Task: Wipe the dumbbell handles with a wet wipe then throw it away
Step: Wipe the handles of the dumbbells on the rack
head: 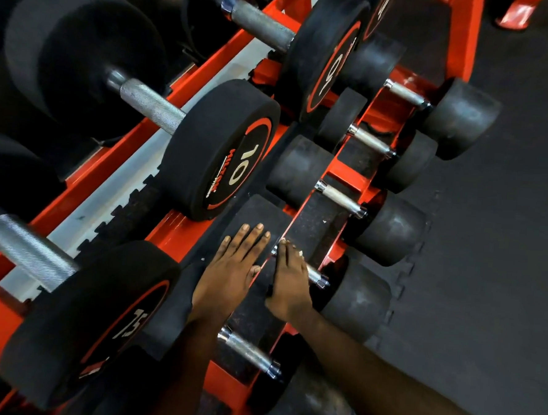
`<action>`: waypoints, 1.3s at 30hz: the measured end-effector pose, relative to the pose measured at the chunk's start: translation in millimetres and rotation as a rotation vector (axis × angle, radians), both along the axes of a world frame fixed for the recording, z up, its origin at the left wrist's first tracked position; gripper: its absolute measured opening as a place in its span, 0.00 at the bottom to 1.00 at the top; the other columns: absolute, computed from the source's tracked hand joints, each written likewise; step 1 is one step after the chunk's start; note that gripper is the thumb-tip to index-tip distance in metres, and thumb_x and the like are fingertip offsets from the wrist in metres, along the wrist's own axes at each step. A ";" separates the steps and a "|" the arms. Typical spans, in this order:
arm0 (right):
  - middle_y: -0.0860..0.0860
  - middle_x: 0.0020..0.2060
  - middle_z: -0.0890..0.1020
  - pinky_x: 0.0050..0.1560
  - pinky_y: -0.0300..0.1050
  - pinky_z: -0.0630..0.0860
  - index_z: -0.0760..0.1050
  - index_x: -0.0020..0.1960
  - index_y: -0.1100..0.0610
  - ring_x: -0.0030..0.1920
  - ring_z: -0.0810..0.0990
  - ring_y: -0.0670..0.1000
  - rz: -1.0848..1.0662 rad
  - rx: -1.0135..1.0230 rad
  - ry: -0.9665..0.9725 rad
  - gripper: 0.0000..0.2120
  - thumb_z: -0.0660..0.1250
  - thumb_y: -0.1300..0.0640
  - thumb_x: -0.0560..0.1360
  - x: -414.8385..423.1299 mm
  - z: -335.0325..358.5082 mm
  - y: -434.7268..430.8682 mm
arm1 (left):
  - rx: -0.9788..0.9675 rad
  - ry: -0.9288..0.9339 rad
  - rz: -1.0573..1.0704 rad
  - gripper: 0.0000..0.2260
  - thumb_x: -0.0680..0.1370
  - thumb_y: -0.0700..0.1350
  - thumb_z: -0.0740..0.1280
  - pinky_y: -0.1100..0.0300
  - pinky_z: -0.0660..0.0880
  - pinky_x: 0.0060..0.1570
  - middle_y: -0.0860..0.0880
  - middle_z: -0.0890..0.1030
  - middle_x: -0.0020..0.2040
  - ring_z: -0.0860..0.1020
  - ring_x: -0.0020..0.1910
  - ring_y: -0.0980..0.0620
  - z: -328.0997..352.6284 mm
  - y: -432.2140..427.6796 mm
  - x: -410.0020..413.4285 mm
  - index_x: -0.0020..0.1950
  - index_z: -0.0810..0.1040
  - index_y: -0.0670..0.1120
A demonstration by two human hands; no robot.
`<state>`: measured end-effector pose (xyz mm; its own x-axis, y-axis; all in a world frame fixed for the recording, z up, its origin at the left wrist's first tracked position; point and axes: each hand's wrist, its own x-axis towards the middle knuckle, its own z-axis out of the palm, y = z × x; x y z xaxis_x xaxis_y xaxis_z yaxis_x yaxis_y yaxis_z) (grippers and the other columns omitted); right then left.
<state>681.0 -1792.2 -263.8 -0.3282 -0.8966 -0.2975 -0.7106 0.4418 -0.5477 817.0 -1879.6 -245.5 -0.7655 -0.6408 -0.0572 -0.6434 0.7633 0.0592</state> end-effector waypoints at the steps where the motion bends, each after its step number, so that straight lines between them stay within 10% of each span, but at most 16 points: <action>1: 0.59 0.79 0.46 0.79 0.53 0.46 0.41 0.79 0.63 0.79 0.46 0.59 0.046 0.026 0.047 0.56 0.74 0.56 0.64 3.9 -1.2 4.4 | 0.005 0.000 0.000 0.31 0.83 0.51 0.57 0.50 0.47 0.79 0.54 0.45 0.84 0.42 0.82 0.54 0.3 1.1 -0.1 0.84 0.48 0.53; 4: 0.60 0.78 0.48 0.79 0.53 0.45 0.40 0.79 0.64 0.78 0.47 0.60 0.052 0.064 0.063 0.57 0.75 0.53 0.65 5.0 3.7 -4.0 | 0.004 0.008 0.002 0.31 0.83 0.51 0.58 0.50 0.47 0.79 0.55 0.44 0.84 0.42 0.82 0.54 1.5 2.4 0.9 0.84 0.48 0.53; 10: 0.56 0.67 0.76 0.65 0.49 0.73 0.68 0.71 0.56 0.66 0.75 0.57 0.048 0.324 -0.154 0.33 0.70 0.45 0.70 -39.9 16.9 -61.0 | 0.015 0.008 0.000 0.33 0.82 0.48 0.62 0.49 0.50 0.79 0.55 0.46 0.84 0.43 0.82 0.53 3.1 2.4 -0.7 0.84 0.49 0.52; 19: 0.63 0.78 0.47 0.78 0.56 0.45 0.38 0.78 0.66 0.78 0.46 0.63 0.121 0.222 0.120 0.57 0.74 0.47 0.67 -0.5 9.5 -5.9 | -0.002 0.012 -0.009 0.32 0.82 0.51 0.57 0.50 0.47 0.79 0.54 0.44 0.84 0.42 0.82 0.53 -0.4 -0.1 1.1 0.83 0.45 0.54; 25: 0.56 0.65 0.76 0.65 0.51 0.71 0.66 0.70 0.57 0.64 0.76 0.59 0.109 0.332 0.036 0.30 0.69 0.48 0.72 -51.0 13.5 -24.5 | 0.019 0.044 -0.012 0.31 0.82 0.50 0.56 0.50 0.49 0.79 0.56 0.44 0.83 0.42 0.82 0.54 2.0 0.7 0.1 0.83 0.46 0.54; 31: 0.52 0.64 0.78 0.73 0.60 0.58 0.75 0.65 0.52 0.66 0.75 0.55 0.173 0.541 0.283 0.18 0.63 0.56 0.75 -58.7 19.1 -8.5 | 0.025 0.058 -0.005 0.34 0.82 0.47 0.62 0.49 0.50 0.79 0.57 0.44 0.83 0.42 0.82 0.54 1.2 2.3 1.6 0.83 0.47 0.54; 39: 0.51 0.52 0.84 0.66 0.51 0.64 0.79 0.54 0.53 0.54 0.81 0.53 0.062 0.279 0.502 0.13 0.57 0.60 0.79 -38.2 31.9 17.0 | 0.040 0.103 -0.028 0.33 0.83 0.47 0.61 0.50 0.48 0.79 0.57 0.45 0.83 0.41 0.82 0.55 2.6 0.1 2.4 0.83 0.47 0.54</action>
<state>642.8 -1775.2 -231.8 -0.4393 -0.8287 -0.3469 -0.8826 0.4701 -0.0054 819.3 -1879.5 -243.0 -0.7864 -0.6177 -0.0023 -0.6106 0.7767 0.1545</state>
